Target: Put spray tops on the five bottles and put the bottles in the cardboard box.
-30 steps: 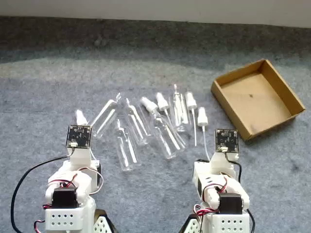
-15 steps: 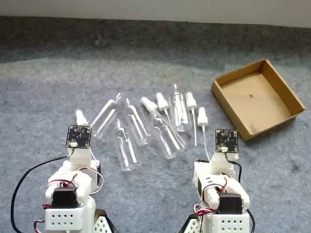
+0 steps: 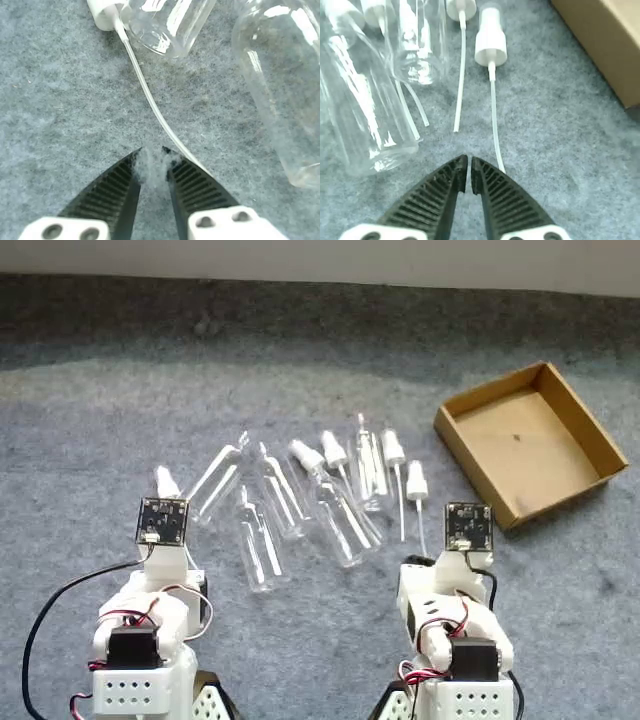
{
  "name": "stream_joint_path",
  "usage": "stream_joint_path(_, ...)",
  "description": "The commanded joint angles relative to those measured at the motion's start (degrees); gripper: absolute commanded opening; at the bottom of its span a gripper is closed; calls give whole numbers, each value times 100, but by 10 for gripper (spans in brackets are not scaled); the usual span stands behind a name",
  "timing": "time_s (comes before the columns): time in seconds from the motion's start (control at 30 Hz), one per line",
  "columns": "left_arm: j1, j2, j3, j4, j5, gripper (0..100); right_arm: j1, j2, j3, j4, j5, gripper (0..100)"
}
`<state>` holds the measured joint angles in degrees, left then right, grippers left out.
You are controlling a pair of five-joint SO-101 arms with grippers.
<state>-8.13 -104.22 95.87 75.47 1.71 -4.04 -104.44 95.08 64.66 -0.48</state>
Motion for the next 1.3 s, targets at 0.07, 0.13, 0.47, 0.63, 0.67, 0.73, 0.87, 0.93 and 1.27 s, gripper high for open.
stream_joint_path(0.07,92,-48,119,26,-44,5,66,-92,857,-796,53,4)
stream_joint_path(0.13,92,-48,119,26,-44,5,57,-92,857,-936,53,4)
stream_joint_path(0.47,92,-48,119,26,-44,5,48,-92,857,-488,53,4)
stream_joint_path(0.63,92,-48,119,26,-44,5,48,-92,857,31,53,4)
stream_joint_path(0.67,92,-48,119,26,-44,5,48,-92,857,31,53,4)
stream_joint_path(0.73,92,-48,119,26,-44,5,48,-92,857,4,62,4)
stream_joint_path(0.87,92,-48,119,26,-44,5,48,-92,848,-286,62,4)
stream_joint_path(0.93,92,-48,119,26,-44,5,48,-92,840,-646,62,5)
stream_joint_path(1.27,92,-48,119,26,-44,5,418,-92,-233,-743,1020,115)
